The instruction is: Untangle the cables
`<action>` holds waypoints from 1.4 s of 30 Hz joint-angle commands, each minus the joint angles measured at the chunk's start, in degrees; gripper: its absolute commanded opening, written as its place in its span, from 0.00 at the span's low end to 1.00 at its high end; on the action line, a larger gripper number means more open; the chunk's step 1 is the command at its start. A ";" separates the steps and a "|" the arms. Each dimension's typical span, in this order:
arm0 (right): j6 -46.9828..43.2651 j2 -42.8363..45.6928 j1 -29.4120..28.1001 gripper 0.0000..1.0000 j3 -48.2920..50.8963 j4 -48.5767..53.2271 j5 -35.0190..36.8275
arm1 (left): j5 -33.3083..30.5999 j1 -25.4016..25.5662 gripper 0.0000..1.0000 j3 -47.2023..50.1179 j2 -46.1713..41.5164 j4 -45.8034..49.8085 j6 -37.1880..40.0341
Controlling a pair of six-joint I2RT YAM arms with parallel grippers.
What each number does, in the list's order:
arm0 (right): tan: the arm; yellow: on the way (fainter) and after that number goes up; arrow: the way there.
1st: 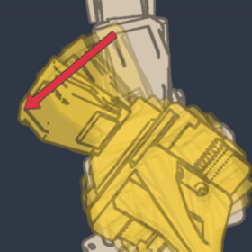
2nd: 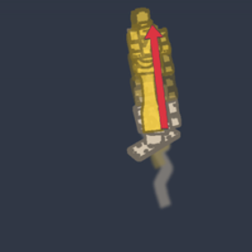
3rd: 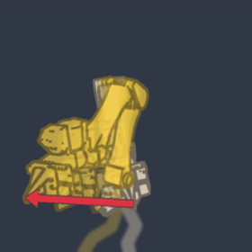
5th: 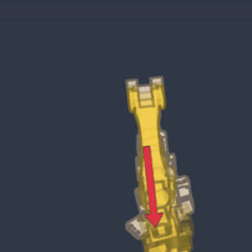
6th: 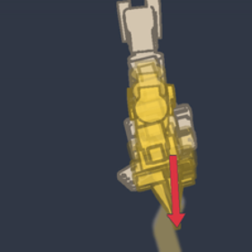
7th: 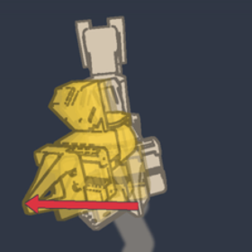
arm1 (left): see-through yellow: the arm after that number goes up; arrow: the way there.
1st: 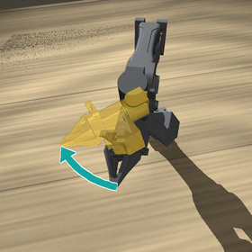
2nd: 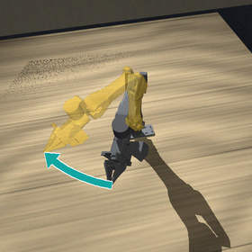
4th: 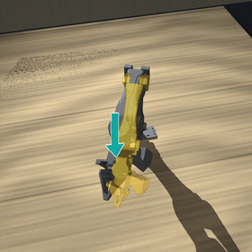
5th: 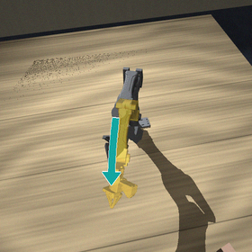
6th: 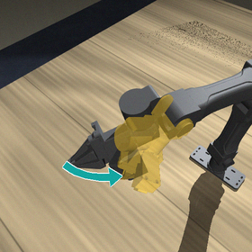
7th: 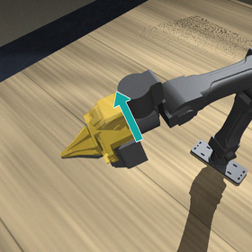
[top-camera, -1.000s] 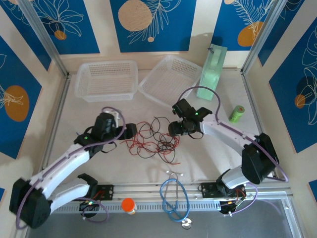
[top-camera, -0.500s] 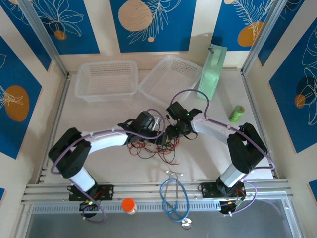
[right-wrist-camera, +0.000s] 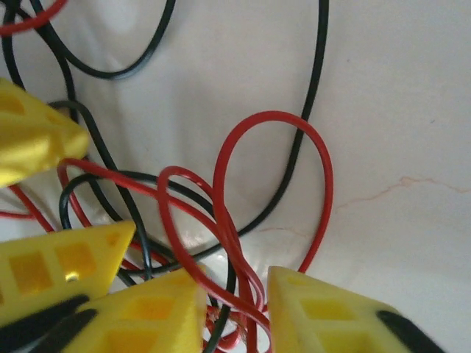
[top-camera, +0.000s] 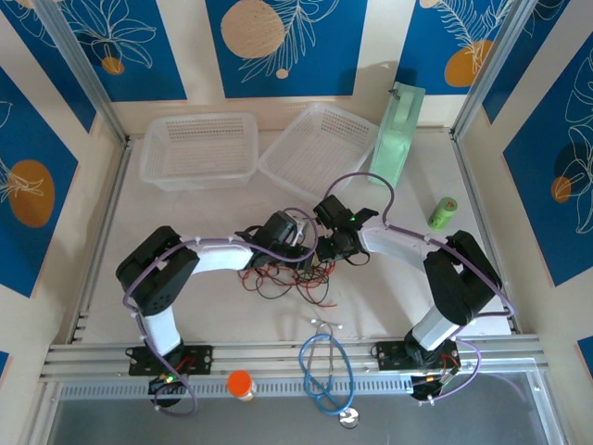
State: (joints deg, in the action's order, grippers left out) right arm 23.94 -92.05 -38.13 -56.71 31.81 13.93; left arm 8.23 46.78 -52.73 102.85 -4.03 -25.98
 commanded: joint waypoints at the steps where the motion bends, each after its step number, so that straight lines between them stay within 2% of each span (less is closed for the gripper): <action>1: 3.15 -0.85 0.40 0.20 -0.07 -1.31 -0.10 | -1.88 0.33 0.31 0.35 2.77 -1.81 0.01; 4: 5.18 0.05 1.35 0.08 0.57 -1.30 1.52 | -4.13 0.32 0.11 1.31 2.54 -2.21 -0.64; 6: 7.16 1.36 2.27 0.00 1.43 -0.95 2.66 | -7.02 0.17 0.01 2.47 1.24 -1.72 -1.06; 9: 11.84 4.95 4.57 0.00 4.02 -0.83 3.47 | -12.77 -0.41 0.00 4.59 -2.07 0.66 -2.15; 12: 18.29 9.87 8.31 0.00 8.91 -3.05 0.48 | -16.22 -2.53 0.00 7.50 -6.14 2.17 -4.14; 17: 28.23 16.20 13.26 0.00 19.28 -14.57 -10.61 | -14.24 -6.40 0.00 11.73 -10.79 0.21 -6.43; 20: 32.90 16.86 13.70 0.00 22.81 -20.24 -14.66 | -11.85 -6.96 0.06 12.86 -10.77 -2.91 -7.44; 23: 35.32 16.45 13.57 0.07 23.75 -22.26 -15.95 | -9.05 -6.97 0.17 13.74 -9.43 -7.58 -8.69; 29: 34.26 20.89 13.18 0.20 21.37 -11.25 -8.59 | -7.36 -7.73 0.38 16.30 -11.54 -12.53 -10.02; 32: 32.20 25.89 12.70 0.26 20.27 -4.15 -4.49 | -7.10 -8.89 0.49 15.91 -16.70 -8.73 -8.25; 36: 29.92 31.81 10.31 0.42 17.62 4.65 -0.73 | -7.87 -9.10 0.62 12.38 -24.79 0.34 -3.96; 39: 30.02 32.81 7.67 0.50 15.37 9.06 -0.17 | -8.57 -9.10 0.69 9.62 -29.49 6.25 -1.78; 42: 30.89 30.37 3.75 0.52 12.87 10.10 -1.29 | -9.94 -9.11 0.75 7.77 -32.04 10.94 -1.18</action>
State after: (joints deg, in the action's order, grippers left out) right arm 54.65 -60.07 -31.73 -41.45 36.03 11.84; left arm -0.30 38.09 -42.81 72.66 -1.06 -29.47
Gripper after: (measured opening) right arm 0.521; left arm 0.743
